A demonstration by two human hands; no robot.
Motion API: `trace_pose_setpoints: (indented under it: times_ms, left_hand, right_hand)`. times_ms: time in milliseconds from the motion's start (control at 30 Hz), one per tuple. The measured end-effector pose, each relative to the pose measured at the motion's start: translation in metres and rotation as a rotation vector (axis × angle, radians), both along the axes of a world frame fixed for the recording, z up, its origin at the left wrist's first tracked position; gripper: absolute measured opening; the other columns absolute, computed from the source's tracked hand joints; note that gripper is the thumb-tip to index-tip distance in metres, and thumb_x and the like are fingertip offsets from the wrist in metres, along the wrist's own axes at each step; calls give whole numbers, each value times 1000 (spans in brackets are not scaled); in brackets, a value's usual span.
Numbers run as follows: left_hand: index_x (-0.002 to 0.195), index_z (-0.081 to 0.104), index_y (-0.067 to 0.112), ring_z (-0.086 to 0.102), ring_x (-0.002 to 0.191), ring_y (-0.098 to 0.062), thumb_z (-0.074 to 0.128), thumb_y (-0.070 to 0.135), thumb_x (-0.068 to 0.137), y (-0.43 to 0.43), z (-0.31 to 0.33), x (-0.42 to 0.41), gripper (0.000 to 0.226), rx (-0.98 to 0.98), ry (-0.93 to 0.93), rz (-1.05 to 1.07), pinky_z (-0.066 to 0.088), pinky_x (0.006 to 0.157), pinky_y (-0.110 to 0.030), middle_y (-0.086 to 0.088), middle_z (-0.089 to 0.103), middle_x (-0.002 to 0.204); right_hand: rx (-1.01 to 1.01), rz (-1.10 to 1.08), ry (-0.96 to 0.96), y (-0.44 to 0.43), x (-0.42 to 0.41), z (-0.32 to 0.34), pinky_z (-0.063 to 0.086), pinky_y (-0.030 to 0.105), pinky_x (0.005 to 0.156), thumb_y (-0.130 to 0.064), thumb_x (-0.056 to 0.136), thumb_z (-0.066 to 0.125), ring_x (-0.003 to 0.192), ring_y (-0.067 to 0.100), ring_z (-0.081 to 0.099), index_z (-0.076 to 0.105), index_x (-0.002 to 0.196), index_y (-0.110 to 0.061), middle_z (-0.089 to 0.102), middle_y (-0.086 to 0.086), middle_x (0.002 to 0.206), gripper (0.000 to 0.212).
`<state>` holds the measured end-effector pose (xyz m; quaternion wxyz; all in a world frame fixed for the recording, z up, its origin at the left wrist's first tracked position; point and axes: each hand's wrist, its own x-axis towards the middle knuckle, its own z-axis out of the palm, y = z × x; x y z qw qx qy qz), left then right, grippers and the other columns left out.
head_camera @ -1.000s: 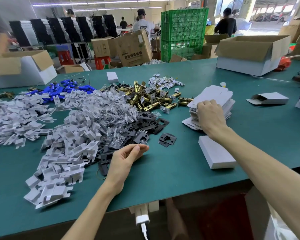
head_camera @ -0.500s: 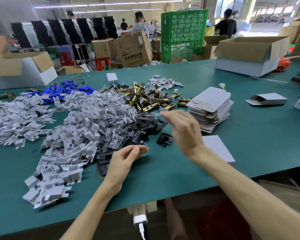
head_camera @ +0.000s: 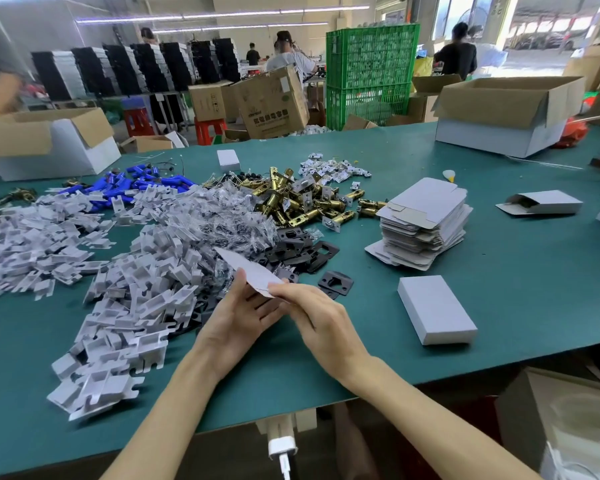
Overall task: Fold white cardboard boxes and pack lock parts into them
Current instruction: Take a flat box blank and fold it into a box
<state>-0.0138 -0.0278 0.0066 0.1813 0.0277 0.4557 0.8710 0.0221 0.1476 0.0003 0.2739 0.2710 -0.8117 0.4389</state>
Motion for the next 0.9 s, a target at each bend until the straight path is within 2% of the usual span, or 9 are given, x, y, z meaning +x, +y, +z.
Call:
trace_pose_setpoints:
  times_ms: [67, 133, 200, 267, 333, 433, 600, 767, 900]
  left_hand:
    - [131, 59, 1, 65, 117, -32, 76, 51, 85, 3, 6, -3, 70, 80, -2, 46, 52, 103, -41, -24, 65, 134]
    - [130, 63, 6, 64, 120, -31, 99, 46, 60, 4, 7, -7, 88, 136, 16, 69, 48, 108, -43, -19, 68, 131]
    - [136, 61, 5, 56, 136, -33, 104, 41, 51, 4, 9, -8, 101, 171, 31, 89, 43, 115, -45, -18, 62, 143]
    - [146, 54, 3, 51, 142, -32, 103, 38, 54, 1, 9, -7, 110, 170, 56, 65, 42, 116, -43, -19, 56, 150]
    - [154, 46, 5, 48, 145, -32, 97, 37, 66, -2, 8, -3, 107, 133, 133, -29, 40, 118, -45, -19, 50, 155]
    - [158, 39, 5, 39, 150, -35, 85, 32, 83, -2, 4, 1, 92, 9, 286, -112, 34, 121, -52, -16, 41, 162]
    - [159, 37, 9, 33, 153, -38, 88, 25, 79, -2, 7, 4, 97, -53, 307, -135, 26, 124, -58, -16, 35, 165]
    - [160, 35, 12, 38, 146, -41, 88, 20, 77, 1, 7, 5, 99, -110, 348, -166, 28, 121, -58, -18, 43, 155]
    - [160, 32, 11, 30, 149, -50, 87, 11, 74, 2, 7, 6, 102, -130, 389, -176, 25, 121, -64, -29, 36, 158]
  right_hand:
    - [-1, 27, -188, 0, -5, 2, 40, 29, 114, -27, 99, 67, 139, 7, 46, 56, 143, -16, 58, -5, 143, 47]
    - [-69, 76, -461, 1, -9, 5, 31, 17, 115, -49, 93, 67, 140, 1, 37, 47, 150, -25, 50, -12, 147, 66]
    - [-336, 109, -673, 7, -16, 8, 41, 23, 111, -56, 91, 62, 133, 10, 51, 56, 141, -21, 60, -6, 139, 62]
    - [-662, 148, -800, 13, -21, 5, 55, 33, 98, -47, 95, 65, 116, 22, 66, 65, 125, -9, 70, 8, 124, 49]
    - [-732, 172, -844, 16, -22, 3, 58, 33, 89, -29, 96, 68, 107, 24, 69, 65, 123, -8, 72, 13, 120, 34]
    - [-644, 175, -857, 16, -23, 3, 54, 38, 90, -17, 94, 71, 104, 27, 69, 64, 127, -14, 73, 15, 117, 33]
    - [-745, 269, -909, 20, -19, 11, 53, 31, 85, -7, 94, 67, 102, 21, 68, 61, 130, -8, 72, 13, 122, 37]
    - [-792, 375, -963, 28, -19, 12, 50, 38, 103, -3, 91, 67, 113, 27, 66, 61, 135, -11, 68, 18, 129, 45]
    - [-782, 419, -973, 30, -20, 13, 50, 38, 105, -6, 89, 72, 119, 30, 65, 63, 135, -16, 67, 18, 130, 48]
